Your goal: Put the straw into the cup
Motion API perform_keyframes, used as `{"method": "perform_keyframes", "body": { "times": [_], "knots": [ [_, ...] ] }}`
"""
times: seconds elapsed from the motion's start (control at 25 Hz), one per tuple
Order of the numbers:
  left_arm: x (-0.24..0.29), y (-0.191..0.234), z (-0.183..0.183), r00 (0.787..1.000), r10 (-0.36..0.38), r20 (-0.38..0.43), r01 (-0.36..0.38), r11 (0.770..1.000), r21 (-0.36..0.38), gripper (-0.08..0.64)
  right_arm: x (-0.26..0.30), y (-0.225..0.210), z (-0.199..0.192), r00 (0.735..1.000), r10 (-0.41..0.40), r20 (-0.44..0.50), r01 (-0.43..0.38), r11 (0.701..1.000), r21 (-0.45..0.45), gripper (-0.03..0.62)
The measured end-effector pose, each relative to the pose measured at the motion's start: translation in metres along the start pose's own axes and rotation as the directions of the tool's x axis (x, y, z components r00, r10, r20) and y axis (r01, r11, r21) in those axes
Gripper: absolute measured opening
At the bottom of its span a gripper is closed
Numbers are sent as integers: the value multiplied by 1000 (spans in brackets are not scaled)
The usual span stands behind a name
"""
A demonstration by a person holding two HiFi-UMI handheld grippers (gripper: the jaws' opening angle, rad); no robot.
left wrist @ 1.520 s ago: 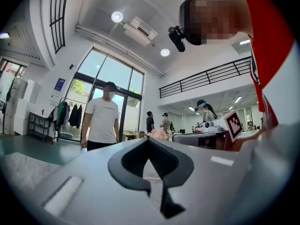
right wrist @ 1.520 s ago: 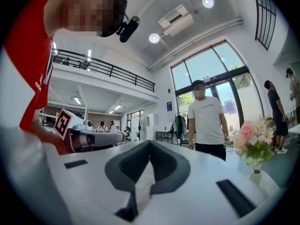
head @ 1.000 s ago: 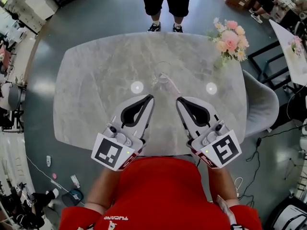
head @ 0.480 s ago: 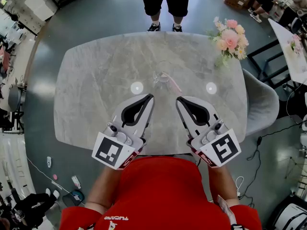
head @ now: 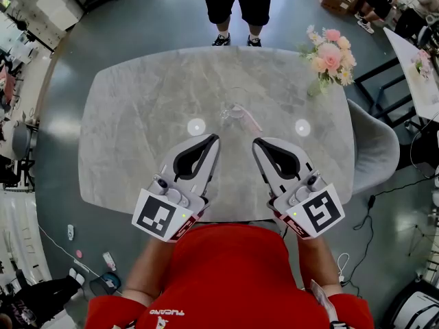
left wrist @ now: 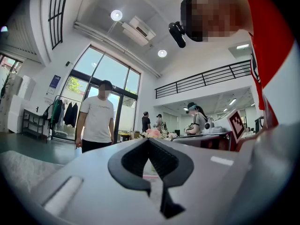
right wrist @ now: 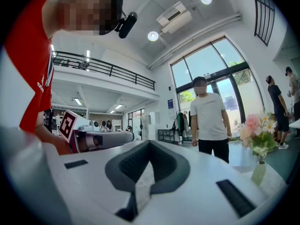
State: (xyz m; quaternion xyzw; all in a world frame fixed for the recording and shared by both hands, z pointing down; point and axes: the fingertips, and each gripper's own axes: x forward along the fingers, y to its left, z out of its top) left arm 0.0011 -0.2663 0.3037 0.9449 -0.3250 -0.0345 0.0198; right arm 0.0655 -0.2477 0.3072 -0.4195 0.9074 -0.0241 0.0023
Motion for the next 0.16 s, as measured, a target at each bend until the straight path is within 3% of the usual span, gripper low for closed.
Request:
{"method": "perform_keyframes", "body": {
  "times": [0.16],
  "knots": [
    [-3, 2, 2, 1000, 2, 1, -2, 1000, -3, 6, 1, 2, 2, 1000, -3, 0, 3, 1000, -2, 1]
  ]
}}
